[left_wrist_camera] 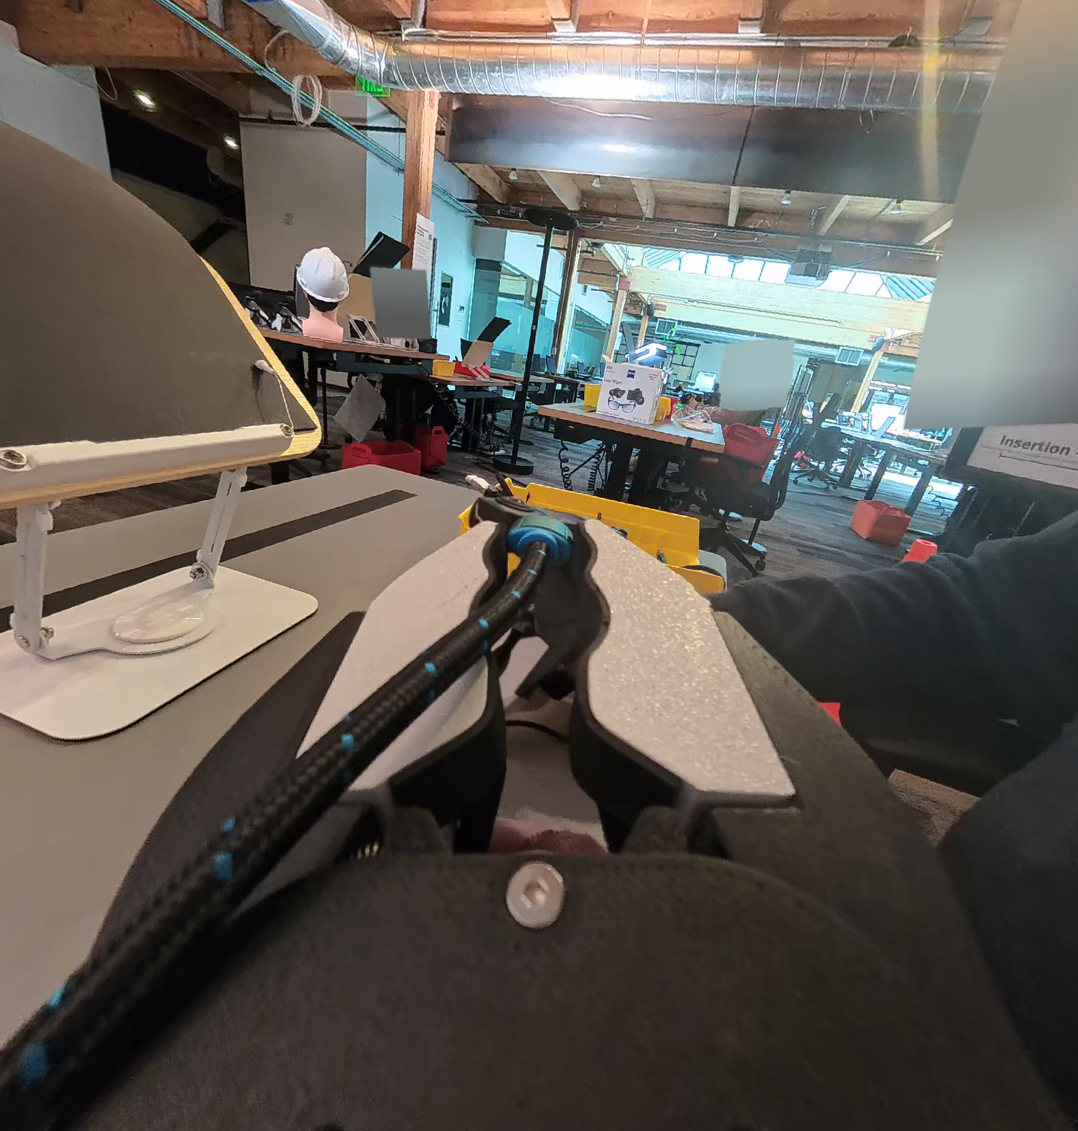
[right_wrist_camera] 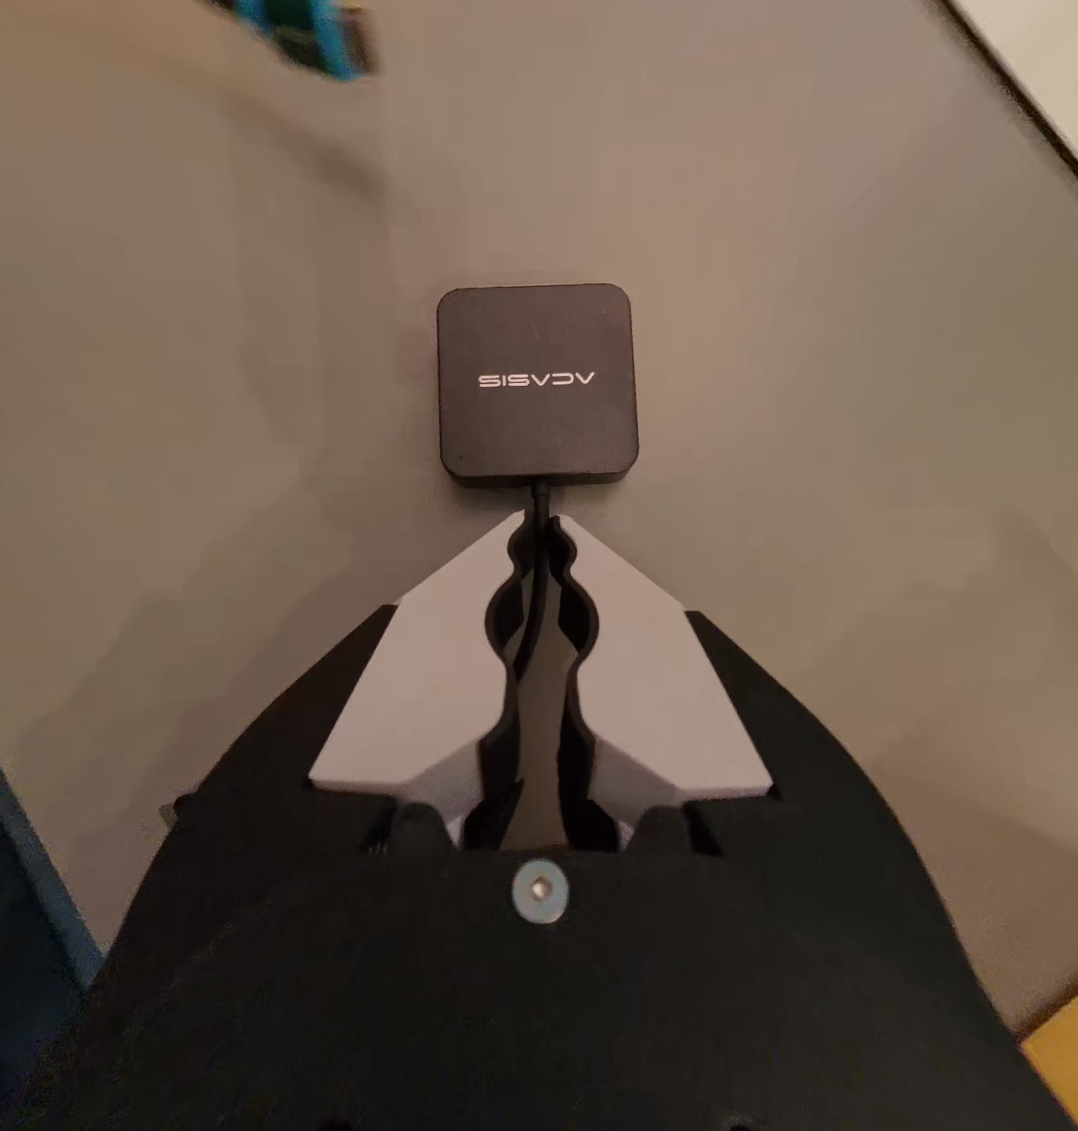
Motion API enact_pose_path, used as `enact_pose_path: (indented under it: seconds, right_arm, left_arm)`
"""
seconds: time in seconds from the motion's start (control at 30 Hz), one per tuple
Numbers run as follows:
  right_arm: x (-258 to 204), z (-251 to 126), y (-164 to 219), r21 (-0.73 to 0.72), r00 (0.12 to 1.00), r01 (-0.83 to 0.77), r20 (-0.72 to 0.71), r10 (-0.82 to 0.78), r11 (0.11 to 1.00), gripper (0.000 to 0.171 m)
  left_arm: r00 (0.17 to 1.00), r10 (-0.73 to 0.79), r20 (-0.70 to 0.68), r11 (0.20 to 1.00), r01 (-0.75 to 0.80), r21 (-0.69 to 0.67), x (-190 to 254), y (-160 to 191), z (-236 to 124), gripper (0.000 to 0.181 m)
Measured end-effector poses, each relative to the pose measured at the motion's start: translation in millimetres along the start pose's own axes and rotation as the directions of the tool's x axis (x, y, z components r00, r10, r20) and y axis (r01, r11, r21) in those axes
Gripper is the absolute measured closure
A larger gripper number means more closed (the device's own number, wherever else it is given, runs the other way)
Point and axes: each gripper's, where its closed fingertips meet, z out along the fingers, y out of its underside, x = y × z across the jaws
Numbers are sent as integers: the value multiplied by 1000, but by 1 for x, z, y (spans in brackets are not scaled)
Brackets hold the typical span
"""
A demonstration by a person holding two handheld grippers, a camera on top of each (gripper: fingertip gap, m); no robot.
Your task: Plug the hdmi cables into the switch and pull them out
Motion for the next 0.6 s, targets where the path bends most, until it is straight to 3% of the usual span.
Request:
enact_pose_path:
  seconds: [0.07, 0.13, 0.27, 0.37, 0.43, 0.5, 0.6]
  right_arm:
    - [3, -4, 0, 58, 987, -163, 26, 162, 985, 167]
    - [-9, -7, -1, 96, 962, -260, 106, 250, 961, 142]
    - [-33, -26, -14, 187, 956, -242, 214, 201, 952, 130]
    - [-24, -38, -25, 181, 991, 37, 117, -59, 983, 129]
    - [-4, -37, -26, 69, 970, 238, 29, -241, 969, 111]
    - [11, -30, -28, -21, 918, 397, 16, -397, 918, 103]
    - [20, -17, -31, -98, 795, 606, 83, -601, 789, 76]
  left_arm:
    - [1000, -3, 8, 1000, 3, 2, -2, 0, -1, 162]
    - [1000, -6, 9, 1000, 6, 2, -3, 0, -1, 162]
    - [1000, -10, 7, 1000, 10, -4, -4, 2, -1, 162]
    - [1000, -12, 7, 1000, 12, -8, -4, 3, -1, 162]
    - [1000, -8, 8, 1000, 8, -13, -5, 4, -1, 162]
    - [1000, -4, 7, 1000, 4, -14, -5, 3, 0, 162]
    - [1000, 5, 8, 1000, -5, -22, -6, 4, 0, 162]
